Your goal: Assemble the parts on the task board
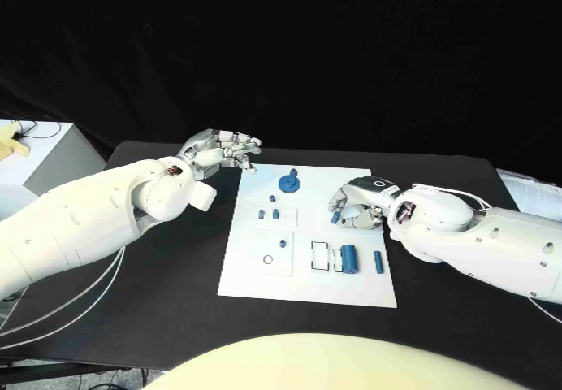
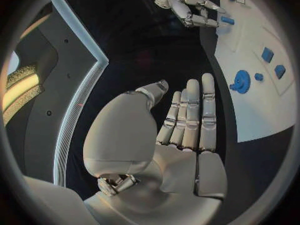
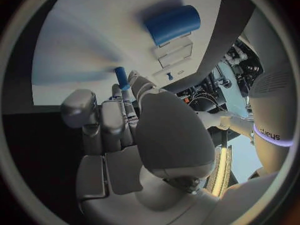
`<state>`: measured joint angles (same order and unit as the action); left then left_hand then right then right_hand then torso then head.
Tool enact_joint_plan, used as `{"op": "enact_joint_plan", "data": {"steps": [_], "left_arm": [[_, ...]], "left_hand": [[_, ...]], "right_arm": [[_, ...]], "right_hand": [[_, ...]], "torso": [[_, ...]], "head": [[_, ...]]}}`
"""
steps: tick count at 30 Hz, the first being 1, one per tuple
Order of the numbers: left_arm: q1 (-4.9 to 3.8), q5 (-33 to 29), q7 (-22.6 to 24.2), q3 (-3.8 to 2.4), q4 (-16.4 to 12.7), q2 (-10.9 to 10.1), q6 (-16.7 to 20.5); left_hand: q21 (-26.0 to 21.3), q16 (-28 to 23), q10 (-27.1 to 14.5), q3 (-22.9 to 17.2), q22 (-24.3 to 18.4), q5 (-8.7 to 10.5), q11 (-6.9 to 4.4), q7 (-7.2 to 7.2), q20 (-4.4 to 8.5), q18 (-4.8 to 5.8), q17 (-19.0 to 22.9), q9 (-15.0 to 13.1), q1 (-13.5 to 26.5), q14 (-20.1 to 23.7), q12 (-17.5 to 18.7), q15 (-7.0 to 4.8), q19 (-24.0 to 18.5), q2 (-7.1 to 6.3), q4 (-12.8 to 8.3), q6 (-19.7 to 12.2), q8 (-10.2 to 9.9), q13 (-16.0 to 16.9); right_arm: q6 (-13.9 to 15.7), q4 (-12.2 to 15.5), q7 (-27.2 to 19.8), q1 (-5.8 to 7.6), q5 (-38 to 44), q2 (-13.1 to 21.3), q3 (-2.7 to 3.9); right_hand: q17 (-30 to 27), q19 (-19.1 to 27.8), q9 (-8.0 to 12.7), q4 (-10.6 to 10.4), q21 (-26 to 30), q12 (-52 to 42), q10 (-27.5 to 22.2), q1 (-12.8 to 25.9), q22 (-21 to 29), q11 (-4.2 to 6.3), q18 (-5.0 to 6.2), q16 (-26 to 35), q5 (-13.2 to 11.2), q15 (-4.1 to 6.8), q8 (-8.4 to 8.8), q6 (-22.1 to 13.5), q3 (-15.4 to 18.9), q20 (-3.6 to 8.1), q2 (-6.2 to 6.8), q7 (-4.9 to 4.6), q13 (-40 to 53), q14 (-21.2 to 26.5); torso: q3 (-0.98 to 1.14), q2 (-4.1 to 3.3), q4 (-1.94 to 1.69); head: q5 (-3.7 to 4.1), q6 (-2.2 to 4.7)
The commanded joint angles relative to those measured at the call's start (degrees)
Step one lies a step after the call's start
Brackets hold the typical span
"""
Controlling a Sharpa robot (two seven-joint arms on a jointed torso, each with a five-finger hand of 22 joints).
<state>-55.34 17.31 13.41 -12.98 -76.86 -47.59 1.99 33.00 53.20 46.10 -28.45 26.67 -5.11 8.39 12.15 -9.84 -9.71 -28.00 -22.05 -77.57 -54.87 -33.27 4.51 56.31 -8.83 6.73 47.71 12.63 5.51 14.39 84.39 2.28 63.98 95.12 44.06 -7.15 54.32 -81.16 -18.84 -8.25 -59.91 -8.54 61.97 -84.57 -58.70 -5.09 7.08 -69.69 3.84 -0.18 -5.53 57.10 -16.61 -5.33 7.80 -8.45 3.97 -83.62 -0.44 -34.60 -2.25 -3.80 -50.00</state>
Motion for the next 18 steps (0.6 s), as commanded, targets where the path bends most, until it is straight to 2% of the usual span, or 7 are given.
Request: {"op": "enact_joint_plan", "data": {"steps": [1, 3, 8, 9, 18], "left_arm": [[0.01, -0.14, 0.91, -0.06, -0.20, -0.01, -0.91], [0.01, -0.14, 0.93, -0.06, -0.22, -0.03, -0.90], [0.01, -0.14, 0.96, -0.06, -0.24, -0.07, -0.89], [0.01, -0.15, 0.96, -0.06, -0.24, -0.09, -0.90], [0.01, -0.15, 0.93, -0.06, -0.30, -0.18, -0.90]], "left_hand": [[-0.23, -0.26, 0.16, 0.25, -0.09, -0.01, 0.40, 0.14, 0.04, -0.75, -0.07, 0.05, 0.05, -0.09, 0.11, 0.16, 0.52, 0.56, -0.03, -0.16, -0.17, -0.10], [-0.26, -0.26, 0.15, 0.28, -0.12, -0.02, 0.40, 0.14, 0.04, -0.74, -0.08, 0.05, 0.08, -0.09, 0.12, 0.16, 0.53, 0.58, 0.02, -0.16, -0.17, -0.11], [-0.26, -0.26, 0.15, 0.28, -0.12, -0.02, 0.40, 0.14, 0.04, -0.74, -0.08, 0.05, 0.08, -0.09, 0.12, 0.16, 0.53, 0.58, 0.02, -0.16, -0.17, -0.11], [-0.26, -0.26, 0.15, 0.28, -0.12, -0.02, 0.40, 0.14, 0.04, -0.74, -0.08, 0.05, 0.08, -0.09, 0.12, 0.16, 0.53, 0.58, 0.02, -0.16, -0.17, -0.11], [-0.26, -0.26, 0.15, 0.28, -0.12, -0.02, 0.40, 0.14, 0.04, -0.74, -0.08, 0.05, 0.08, -0.09, 0.12, 0.16, 0.53, 0.58, 0.02, -0.16, -0.17, -0.11]], "right_arm": [[-0.53, -0.44, 1.07, -0.19, 2.19, -0.28, -0.02], [-0.34, -0.62, 1.17, -0.23, 2.41, -0.41, -0.03], [0.20, -0.93, 1.35, -0.29, 2.84, -0.78, -0.05], [0.29, -1.01, 1.37, -0.31, 2.99, -0.90, -0.06], [0.53, -1.16, 1.15, -0.76, 2.83, -1.49, -0.09]], "right_hand": [[0.04, -0.41, 0.10, -0.38, -0.40, 0.24, 0.74, 0.07, -0.42, -0.03, -0.82, -0.37, 0.04, 0.27, -0.39, 0.80, -1.58, -0.01, 0.88, -0.12, -0.03, 0.03], [0.09, -0.46, 0.24, -0.72, -0.67, 0.68, 1.08, 0.38, -0.81, 0.02, -0.88, -0.53, 0.39, 0.26, -0.37, 1.09, -3.29, -0.01, 1.72, -0.12, -0.06, 0.05], [0.19, -0.51, 0.29, -0.91, -0.90, 0.99, 1.28, 0.58, -1.12, -0.06, -0.92, -0.68, 0.44, 0.26, -0.43, 1.39, -4.58, -0.01, 2.14, -0.15, -0.07, 0.04], [0.19, -0.57, 0.30, -0.98, -1.18, 1.29, 1.44, 0.71, -1.48, -0.09, -0.97, -0.77, 0.47, 0.23, -0.53, 1.73, -5.85, -0.02, 2.52, -0.19, -0.07, 0.05], [0.28, -0.66, 0.21, -0.94, -1.67, 1.82, 2.24, 1.13, -2.18, -0.07, -1.06, -1.04, 0.36, 0.25, -0.89, 2.59, -9.13, -0.02, 3.04, -0.19, -0.03, 0.06]], "torso": [[0.04, 0.08, 0.03], [0.04, 0.07, 0.03], [0.08, 0.04, 0.07], [0.09, 0.03, 0.07], [0.11, -0.04, 0.04]], "head": [[-0.06, 0.00], [-0.04, 0.00], [-0.06, 0.00], [-0.05, 0.00], [-0.07, 0.00]]}}
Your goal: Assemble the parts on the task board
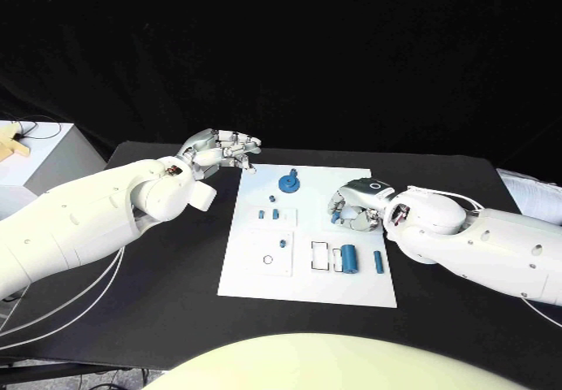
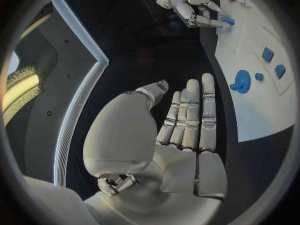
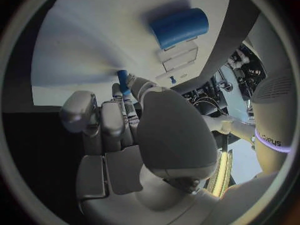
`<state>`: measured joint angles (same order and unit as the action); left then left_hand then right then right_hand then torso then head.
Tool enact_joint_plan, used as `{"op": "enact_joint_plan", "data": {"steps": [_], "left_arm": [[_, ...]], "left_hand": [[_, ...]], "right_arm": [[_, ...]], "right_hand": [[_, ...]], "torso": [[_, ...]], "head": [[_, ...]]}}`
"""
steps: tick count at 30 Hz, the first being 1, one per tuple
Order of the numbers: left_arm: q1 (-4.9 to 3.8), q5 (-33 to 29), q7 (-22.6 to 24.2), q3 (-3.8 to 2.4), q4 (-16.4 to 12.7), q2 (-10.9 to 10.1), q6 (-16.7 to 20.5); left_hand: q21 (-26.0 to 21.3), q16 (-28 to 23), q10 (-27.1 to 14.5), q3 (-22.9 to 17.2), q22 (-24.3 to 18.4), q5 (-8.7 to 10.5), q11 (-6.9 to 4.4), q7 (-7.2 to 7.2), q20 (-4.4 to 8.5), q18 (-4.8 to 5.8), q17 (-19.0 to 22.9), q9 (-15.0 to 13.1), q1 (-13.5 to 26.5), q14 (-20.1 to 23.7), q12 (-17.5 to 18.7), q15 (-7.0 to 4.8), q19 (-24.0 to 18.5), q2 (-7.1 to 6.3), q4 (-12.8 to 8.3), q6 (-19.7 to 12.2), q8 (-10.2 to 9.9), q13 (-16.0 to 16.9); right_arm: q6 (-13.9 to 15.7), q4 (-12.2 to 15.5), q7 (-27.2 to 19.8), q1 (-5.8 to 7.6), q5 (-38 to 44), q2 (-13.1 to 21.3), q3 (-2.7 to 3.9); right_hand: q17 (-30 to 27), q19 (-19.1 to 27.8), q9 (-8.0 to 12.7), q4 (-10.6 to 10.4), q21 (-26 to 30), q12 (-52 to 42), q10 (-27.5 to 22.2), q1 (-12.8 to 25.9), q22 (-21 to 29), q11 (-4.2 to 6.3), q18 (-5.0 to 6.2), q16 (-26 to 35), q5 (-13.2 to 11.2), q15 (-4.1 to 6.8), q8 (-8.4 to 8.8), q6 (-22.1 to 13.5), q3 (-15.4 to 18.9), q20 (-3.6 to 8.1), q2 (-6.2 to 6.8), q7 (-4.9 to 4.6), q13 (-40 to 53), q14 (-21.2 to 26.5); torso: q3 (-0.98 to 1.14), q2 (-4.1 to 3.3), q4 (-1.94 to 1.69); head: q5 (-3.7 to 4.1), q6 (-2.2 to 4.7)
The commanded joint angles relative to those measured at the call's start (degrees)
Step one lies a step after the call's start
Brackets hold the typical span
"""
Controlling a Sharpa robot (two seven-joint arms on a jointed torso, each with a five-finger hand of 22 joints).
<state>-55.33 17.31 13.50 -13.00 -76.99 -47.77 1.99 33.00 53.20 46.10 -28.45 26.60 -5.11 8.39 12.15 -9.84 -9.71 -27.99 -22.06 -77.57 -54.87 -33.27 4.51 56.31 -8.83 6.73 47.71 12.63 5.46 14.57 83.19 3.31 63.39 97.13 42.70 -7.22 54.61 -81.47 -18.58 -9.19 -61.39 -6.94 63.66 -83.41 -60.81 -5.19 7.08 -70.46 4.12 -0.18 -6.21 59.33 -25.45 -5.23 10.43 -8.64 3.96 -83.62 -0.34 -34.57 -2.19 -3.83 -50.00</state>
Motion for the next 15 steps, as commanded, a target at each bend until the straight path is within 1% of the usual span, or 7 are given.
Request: {"op": "enact_joint_plan", "data": {"steps": [1, 7, 9, 11, 12, 13, 15], "left_arm": [[0.00, -0.15, 0.83, -0.04, -0.17, -0.01, -0.90], [0.00, -0.15, 0.74, -0.04, -0.22, -0.08, -0.91], [0.00, -0.15, 0.71, -0.04, -0.22, -0.10, -0.91], [0.00, -0.15, 0.69, -0.04, -0.22, -0.12, -0.90], [0.00, -0.15, 0.68, -0.04, -0.22, -0.13, -0.90], [0.00, -0.15, 0.67, -0.04, -0.22, -0.13, -0.90], [0.00, -0.15, 0.65, -0.04, -0.23, -0.14, -0.91]], "left_hand": [[-0.26, -0.26, 0.15, 0.28, -0.05, -0.02, 0.40, 0.14, 0.04, -0.74, -0.09, 0.06, 0.08, -0.09, 0.12, 0.16, 0.52, 0.58, 0.02, -0.16, -0.17, -0.05], [-0.26, -0.26, 0.15, 0.28, -0.05, -0.02, 0.40, 0.14, 0.04, -0.74, -0.09, 0.06, 0.08, -0.09, 0.12, 0.16, 0.52, 0.58, 0.02, -0.16, -0.17, -0.05], [-0.26, -0.26, 0.15, 0.28, -0.05, -0.02, 0.40, 0.14, 0.04, -0.74, -0.09, 0.06, 0.08, -0.09, 0.12, 0.16, 0.52, 0.58, 0.02, -0.16, -0.17, -0.05], [-0.26, -0.26, 0.15, 0.28, -0.05, -0.02, 0.40, 0.14, 0.04, -0.74, -0.09, 0.06, 0.08, -0.09, 0.12, 0.16, 0.52, 0.58, 0.02, -0.16, -0.17, -0.05], [-0.26, -0.26, 0.15, 0.28, -0.05, -0.02, 0.40, 0.14, 0.04, -0.74, -0.09, 0.06, 0.08, -0.09, 0.12, 0.16, 0.52, 0.58, 0.02, -0.16, -0.17, -0.05], [-0.26, -0.26, 0.15, 0.28, -0.05, -0.02, 0.40, 0.14, 0.04, -0.74, -0.09, 0.06, 0.08, -0.09, 0.12, 0.16, 0.52, 0.58, 0.02, -0.16, -0.17, -0.05], [-0.26, -0.26, 0.15, 0.28, -0.05, -0.02, 0.40, 0.14, 0.04, -0.74, -0.09, 0.06, 0.08, -0.09, 0.12, 0.16, 0.52, 0.58, 0.02, -0.16, -0.17, -0.05]], "right_arm": [[0.43, 0.07, 0.10, -0.23, 0.72, -0.18, -0.02], [1.22, 0.16, 0.43, -0.36, -0.32, -0.28, -0.02], [1.51, 0.20, 0.69, -0.37, -0.59, -0.26, -0.02], [1.89, 0.25, 0.97, -0.38, -0.85, -0.23, -0.02], [2.18, 0.28, 1.12, -0.39, -0.95, -0.20, -0.02], [2.42, 0.31, 1.24, -0.39, -1.01, -0.18, -0.02], [3.08, 0.37, 1.54, -0.39, -1.12, -0.15, -0.02]], "right_hand": [[0.00, -0.35, -0.07, -0.02, -0.24, 0.24, 0.66, 0.08, -0.13, 0.04, -1.06, -0.29, 0.05, 0.25, -0.24, 0.43, -0.47, -0.12, 0.50, -0.01, -0.02, 0.06], [0.12, -0.66, -0.37, -0.22, -1.27, 0.11, 2.23, 1.06, -1.30, 0.31, -1.24, -0.54, 0.15, 0.45, -0.79, 1.39, -2.21, -0.01, 0.67, 0.16, 0.15, 0.00], [0.43, -1.00, -0.75, 0.19, -2.37, -0.14, 3.75, 1.06, -2.48, 0.68, -1.44, -0.86, 0.98, 0.75, -1.36, 2.24, -3.71, 0.21, 0.31, 0.44, 0.34, -0.11], [1.19, -1.35, -1.19, 0.92, -3.51, -0.12, 4.93, 0.64, -3.69, 1.05, -1.65, -1.44, 0.43, 1.04, -1.94, 2.97, -5.42, 0.48, -0.52, 0.74, 0.53, -0.34], [1.58, -1.50, -1.48, 1.48, -4.04, -0.06, 5.44, 0.37, -4.26, 1.19, -1.75, -1.73, 0.66, 1.18, -2.28, 3.32, -6.29, 0.60, -0.96, 0.86, 0.61, -0.45], [1.48, -1.59, -2.00, 2.56, -4.46, -0.26, 6.65, -0.08, -4.72, 1.52, -1.81, -1.77, 0.97, 1.43, -2.92, 3.92, -7.42, 0.82, -1.48, 1.05, 0.87, -0.44], [1.49, -1.59, -2.39, 3.38, -4.62, -0.20, 7.25, -0.17, -4.93, 1.65, -1.84, -1.82, 1.05, 1.55, -3.28, 3.98, -8.38, 0.97, -1.81, 1.09, 1.01, -0.42]], "torso": [[0.00, -0.05, -0.02], [-0.04, -0.02, -0.02], [-0.05, -0.02, -0.03], [-0.03, 0.03, -0.01], [-0.04, 0.03, -0.01], [-0.04, 0.04, -0.01], [-0.04, 0.05, 0.01]], "head": [[-0.03, 0.00], [-0.04, 0.00], [-0.07, 0.00], [-0.07, 0.00], [-0.06, 0.00], [-0.06, 0.00], [-0.04, 0.00]]}}
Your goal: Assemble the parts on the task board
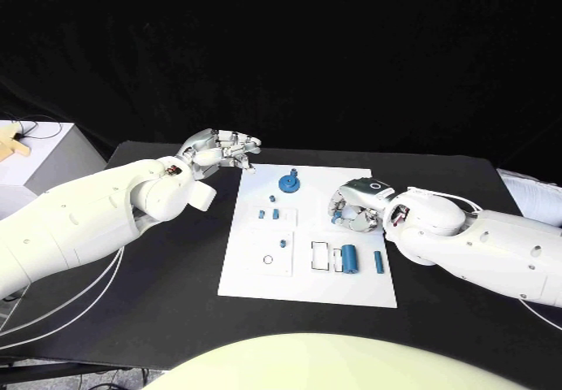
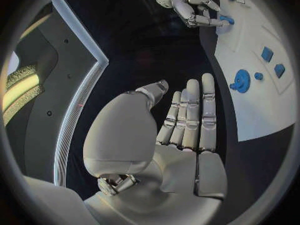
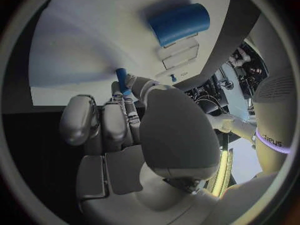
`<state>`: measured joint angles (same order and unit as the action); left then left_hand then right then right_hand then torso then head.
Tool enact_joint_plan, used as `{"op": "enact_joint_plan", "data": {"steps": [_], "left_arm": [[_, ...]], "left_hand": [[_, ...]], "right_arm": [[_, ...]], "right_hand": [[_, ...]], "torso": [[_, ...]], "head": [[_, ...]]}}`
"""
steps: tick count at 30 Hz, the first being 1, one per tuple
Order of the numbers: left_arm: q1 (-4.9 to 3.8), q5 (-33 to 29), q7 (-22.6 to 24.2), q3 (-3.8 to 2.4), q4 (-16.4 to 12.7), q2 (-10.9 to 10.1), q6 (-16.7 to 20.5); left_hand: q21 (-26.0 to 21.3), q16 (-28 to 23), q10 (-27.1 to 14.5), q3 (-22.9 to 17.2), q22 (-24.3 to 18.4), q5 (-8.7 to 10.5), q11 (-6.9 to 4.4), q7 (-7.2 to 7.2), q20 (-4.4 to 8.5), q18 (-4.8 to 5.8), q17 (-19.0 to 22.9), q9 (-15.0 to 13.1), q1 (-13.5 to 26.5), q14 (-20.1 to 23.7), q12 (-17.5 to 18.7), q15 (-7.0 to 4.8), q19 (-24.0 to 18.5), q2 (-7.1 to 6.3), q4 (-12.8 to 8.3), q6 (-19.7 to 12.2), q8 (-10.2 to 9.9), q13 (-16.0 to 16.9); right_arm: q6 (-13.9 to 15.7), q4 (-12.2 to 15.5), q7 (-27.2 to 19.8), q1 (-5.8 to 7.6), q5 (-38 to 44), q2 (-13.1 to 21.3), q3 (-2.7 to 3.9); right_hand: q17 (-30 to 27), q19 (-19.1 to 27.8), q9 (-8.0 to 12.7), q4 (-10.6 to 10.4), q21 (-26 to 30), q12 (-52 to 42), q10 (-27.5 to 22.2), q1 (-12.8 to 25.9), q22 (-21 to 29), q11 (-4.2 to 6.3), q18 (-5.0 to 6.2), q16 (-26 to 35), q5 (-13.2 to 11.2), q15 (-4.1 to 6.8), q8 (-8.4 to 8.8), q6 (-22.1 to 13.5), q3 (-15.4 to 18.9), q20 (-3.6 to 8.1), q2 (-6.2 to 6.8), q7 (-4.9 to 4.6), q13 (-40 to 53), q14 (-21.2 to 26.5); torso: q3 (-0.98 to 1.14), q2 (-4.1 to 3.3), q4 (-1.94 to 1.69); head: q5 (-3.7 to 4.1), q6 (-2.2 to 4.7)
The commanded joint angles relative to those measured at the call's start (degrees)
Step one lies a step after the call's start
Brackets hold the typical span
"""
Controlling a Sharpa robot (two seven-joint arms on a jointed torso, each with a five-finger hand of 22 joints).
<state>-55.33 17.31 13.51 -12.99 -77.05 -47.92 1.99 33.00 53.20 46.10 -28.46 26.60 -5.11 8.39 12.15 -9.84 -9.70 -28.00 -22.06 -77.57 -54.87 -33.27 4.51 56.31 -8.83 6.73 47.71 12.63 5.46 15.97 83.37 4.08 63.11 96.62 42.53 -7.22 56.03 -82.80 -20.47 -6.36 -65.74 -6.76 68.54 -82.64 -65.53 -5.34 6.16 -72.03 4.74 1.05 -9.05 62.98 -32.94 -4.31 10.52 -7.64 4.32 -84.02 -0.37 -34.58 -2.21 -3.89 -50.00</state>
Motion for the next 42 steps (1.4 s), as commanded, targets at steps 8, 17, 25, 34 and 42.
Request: {"op": "enact_joint_plan", "data": {"steps": [8, 17, 25, 34, 42], "left_arm": [[0.00, -0.15, 0.55, -0.04, -0.07, -0.02, -0.89], [0.00, -0.26, 0.28, -0.04, -0.14, 0.05, -0.99], [0.00, -0.34, 0.24, -0.04, -0.04, 0.38, -1.11], [0.00, -0.36, 0.24, -0.04, 0.05, 0.66, -1.21], [-0.01, -0.37, 0.25, -0.03, 0.03, 0.85, -1.26]], "left_hand": [[-0.26, -0.26, 0.15, 0.28, -0.05, -0.02, 0.40, 0.14, 0.04, -0.75, -0.08, 0.06, 0.08, -0.09, 0.13, 0.16, 0.52, 0.58, 0.02, -0.16, -0.17, -0.06], [-0.26, -0.26, 0.15, 0.28, -0.05, -0.02, 0.40, 0.14, 0.04, -0.75, -0.08, 0.06, 0.08, -0.09, 0.13, 0.16, 0.52, 0.58, 0.02, -0.16, -0.17, -0.06], [-0.26, -0.26, 0.15, 0.28, -0.05, -0.02, 0.40, 0.14, 0.04, -0.75, -0.08, 0.06, 0.08, -0.09, 0.13, 0.16, 0.52, 0.58, 0.02, -0.16, -0.17, -0.06], [-0.55, -0.32, 0.15, 0.46, -0.29, -0.03, 0.40, 0.13, 0.02, -0.75, -0.17, 0.09, 0.03, -0.04, 0.20, 0.17, 0.64, 0.68, 0.20, -0.19, -0.16, -0.12], [-0.55, -0.32, 0.15, 0.46, -0.29, -0.03, 0.40, 0.13, 0.02, -0.75, -0.17, 0.09, 0.03, -0.04, 0.20, 0.17, 0.64, 0.68, 0.20, -0.19, -0.16, -0.12]], "right_arm": [[3.86, 1.48, 1.26, 0.01, -3.05, 1.04, 0.06], [6.09, 6.48, 0.39, 1.74, -6.70, 3.59, 0.93], [6.58, 11.46, -0.57, 1.62, -4.67, 1.78, 0.92], [7.56, 11.94, 0.25, -1.40, -1.64, -3.93, 0.40], [6.49, 10.61, 1.18, -3.08, -0.46, -7.52, -0.13]], "right_hand": [[-0.19, -0.30, -2.06, 2.97, -1.05, 0.22, 3.84, 0.55, -1.24, 2.03, -1.07, -0.30, -0.08, 0.50, -1.70, 0.05, -3.70, 0.31, -2.08, 0.21, 1.16, 0.03], [-0.12, -0.35, -2.55, 3.65, -1.39, 0.44, 4.16, 1.13, -1.65, 2.04, -1.13, -0.40, -0.16, 0.52, -2.09, -0.02, -4.23, 0.34, -1.95, 0.16, 1.31, 0.01], [-0.11, -0.37, -2.76, 4.02, -1.54, 0.59, 4.22, 1.30, -1.84, 2.03, -1.16, -0.43, -0.03, 0.52, -2.23, -0.08, -4.48, 0.34, -1.90, 0.13, 1.35, 0.01], [-0.32, -0.29, -2.87, 4.22, -1.32, 0.70, 4.23, 1.42, -1.64, 2.01, -1.12, -0.33, 0.11, 0.50, -2.30, -0.15, -4.64, 0.34, -1.88, 0.10, 1.37, 0.06], [-0.43, -0.24, -2.98, 4.42, -1.22, 0.79, 4.26, 1.52, -1.56, 1.99, -1.09, -0.28, 0.24, 0.50, -2.36, -0.21, -4.80, 0.34, -1.87, 0.08, 1.39, 0.08]], "torso": [[-0.01, 0.10, 0.01], [-0.08, 0.16, 0.08], [0.08, -0.06, 0.01], [-0.01, -0.19, -0.03], [-0.09, -0.20, -0.07]], "head": [[-0.10, 0.00], [-0.29, 0.00], [-0.77, 0.00], [-1.15, 0.00], [-1.43, 0.00]]}}
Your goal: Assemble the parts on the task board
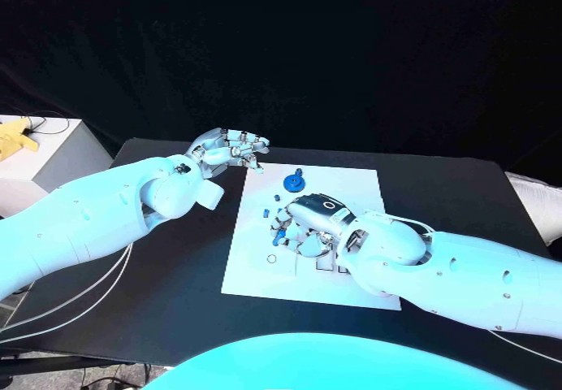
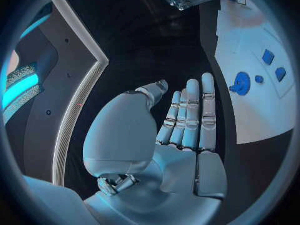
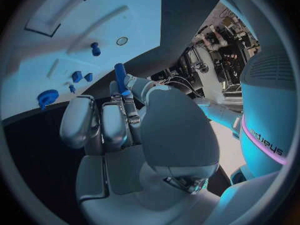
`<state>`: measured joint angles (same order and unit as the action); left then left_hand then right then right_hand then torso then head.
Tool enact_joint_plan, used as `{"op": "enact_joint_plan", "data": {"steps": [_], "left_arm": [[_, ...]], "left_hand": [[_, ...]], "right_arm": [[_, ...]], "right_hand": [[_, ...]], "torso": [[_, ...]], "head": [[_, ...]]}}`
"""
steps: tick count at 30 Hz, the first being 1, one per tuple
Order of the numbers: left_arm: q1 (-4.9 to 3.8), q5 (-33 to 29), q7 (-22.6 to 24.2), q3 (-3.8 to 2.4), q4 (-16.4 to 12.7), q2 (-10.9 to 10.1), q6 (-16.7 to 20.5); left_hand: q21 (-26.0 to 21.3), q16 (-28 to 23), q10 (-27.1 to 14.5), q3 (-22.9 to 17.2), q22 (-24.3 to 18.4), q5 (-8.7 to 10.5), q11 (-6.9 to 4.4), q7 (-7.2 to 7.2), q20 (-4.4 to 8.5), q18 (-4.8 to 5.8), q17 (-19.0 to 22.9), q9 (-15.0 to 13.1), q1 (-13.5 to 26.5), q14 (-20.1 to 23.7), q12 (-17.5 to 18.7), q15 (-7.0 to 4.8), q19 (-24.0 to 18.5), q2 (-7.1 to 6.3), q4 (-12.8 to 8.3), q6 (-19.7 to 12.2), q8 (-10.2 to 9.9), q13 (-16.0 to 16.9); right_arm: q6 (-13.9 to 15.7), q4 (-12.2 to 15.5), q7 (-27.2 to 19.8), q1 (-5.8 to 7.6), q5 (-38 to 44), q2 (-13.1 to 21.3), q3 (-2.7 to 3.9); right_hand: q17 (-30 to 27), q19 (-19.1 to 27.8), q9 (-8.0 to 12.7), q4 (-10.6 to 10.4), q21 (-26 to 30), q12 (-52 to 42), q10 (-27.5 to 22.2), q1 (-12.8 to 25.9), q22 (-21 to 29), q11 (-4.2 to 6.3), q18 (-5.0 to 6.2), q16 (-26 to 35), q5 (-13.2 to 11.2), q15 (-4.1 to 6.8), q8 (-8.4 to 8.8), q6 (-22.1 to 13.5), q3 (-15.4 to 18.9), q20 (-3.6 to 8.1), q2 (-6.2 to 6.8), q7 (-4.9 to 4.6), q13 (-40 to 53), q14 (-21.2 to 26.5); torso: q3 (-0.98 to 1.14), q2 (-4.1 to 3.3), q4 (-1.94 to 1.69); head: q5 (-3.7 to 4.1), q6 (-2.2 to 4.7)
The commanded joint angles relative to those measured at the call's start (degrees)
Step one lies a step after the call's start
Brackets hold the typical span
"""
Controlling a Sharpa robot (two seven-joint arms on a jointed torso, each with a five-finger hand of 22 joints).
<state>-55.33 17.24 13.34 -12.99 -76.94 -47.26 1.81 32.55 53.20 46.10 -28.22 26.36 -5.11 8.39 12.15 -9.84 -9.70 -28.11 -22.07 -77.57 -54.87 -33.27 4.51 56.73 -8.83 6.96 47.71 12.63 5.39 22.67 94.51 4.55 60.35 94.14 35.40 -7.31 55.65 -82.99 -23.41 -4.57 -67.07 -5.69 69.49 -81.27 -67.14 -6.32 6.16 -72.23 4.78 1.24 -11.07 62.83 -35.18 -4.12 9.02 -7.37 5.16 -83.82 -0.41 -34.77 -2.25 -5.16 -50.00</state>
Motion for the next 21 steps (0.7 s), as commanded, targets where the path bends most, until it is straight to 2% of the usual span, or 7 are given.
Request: {"op": "enact_joint_plan", "data": {"steps": [1, 11, 21], "left_arm": [[-0.01, -0.30, 0.42, -0.04, -0.09, 0.21, -1.08], [-0.01, -0.30, 0.38, -0.04, -0.22, 0.19, -1.12], [-0.01, -0.30, 0.36, -0.04, -0.26, 0.19, -1.17]], "left_hand": [[-0.10, -0.32, 0.15, 0.23, -0.05, -0.03, 0.40, 0.13, 0.02, -0.76, -0.05, 0.10, 0.03, -0.04, 0.20, 0.17, 0.22, 0.68, -0.03, -0.19, -0.16, -0.05], [-0.20, -0.34, 0.18, 0.31, -0.13, -0.03, 0.39, 0.11, 0.01, -0.76, -0.08, 0.10, 0.02, -0.03, 0.20, 0.17, 0.27, 0.69, 0.03, -0.19, -0.14, -0.07], [-0.20, -0.34, 0.18, 0.31, -0.13, -0.03, 0.39, 0.11, 0.01, -0.76, -0.08, 0.10, 0.02, -0.03, 0.20, 0.17, 0.27, 0.69, 0.03, -0.19, -0.14, -0.07]], "right_arm": [[-0.35, -0.89, 1.02, -0.54, 2.12, -0.74, -0.10], [-1.03, -2.72, 2.32, -2.40, 2.86, -2.57, -0.39], [-1.55, -3.22, 2.43, -3.07, 3.36, -3.09, -0.50]], "right_hand": [[-0.11, -0.03, -0.07, 2.69, 0.18, -0.24, 3.31, 0.19, 0.12, 2.95, -1.07, -0.05, 0.22, 0.31, -0.36, -0.08, -2.60, 0.14, -0.36, -0.21, 0.55, -0.10], [-0.20, 0.00, -0.09, 2.70, 0.25, -0.23, 3.32, 0.23, 0.18, 2.94, -1.06, 0.00, 0.22, 0.31, -0.37, -0.08, -2.61, 0.14, -0.36, -0.22, 0.55, -0.09], [-0.20, 0.01, -0.14, 2.77, 0.25, -0.18, 3.33, 0.31, 0.17, 2.93, -1.06, -0.01, 0.23, 0.30, -0.40, -0.10, -2.66, 0.14, -0.34, -0.23, 0.56, -0.08]], "torso": [[-0.04, -0.03, -0.01], [0.05, -0.11, 0.09], [0.05, -0.16, 0.14]], "head": [[-0.23, 0.00], [-0.86, 0.00], [-0.97, 0.00]]}}
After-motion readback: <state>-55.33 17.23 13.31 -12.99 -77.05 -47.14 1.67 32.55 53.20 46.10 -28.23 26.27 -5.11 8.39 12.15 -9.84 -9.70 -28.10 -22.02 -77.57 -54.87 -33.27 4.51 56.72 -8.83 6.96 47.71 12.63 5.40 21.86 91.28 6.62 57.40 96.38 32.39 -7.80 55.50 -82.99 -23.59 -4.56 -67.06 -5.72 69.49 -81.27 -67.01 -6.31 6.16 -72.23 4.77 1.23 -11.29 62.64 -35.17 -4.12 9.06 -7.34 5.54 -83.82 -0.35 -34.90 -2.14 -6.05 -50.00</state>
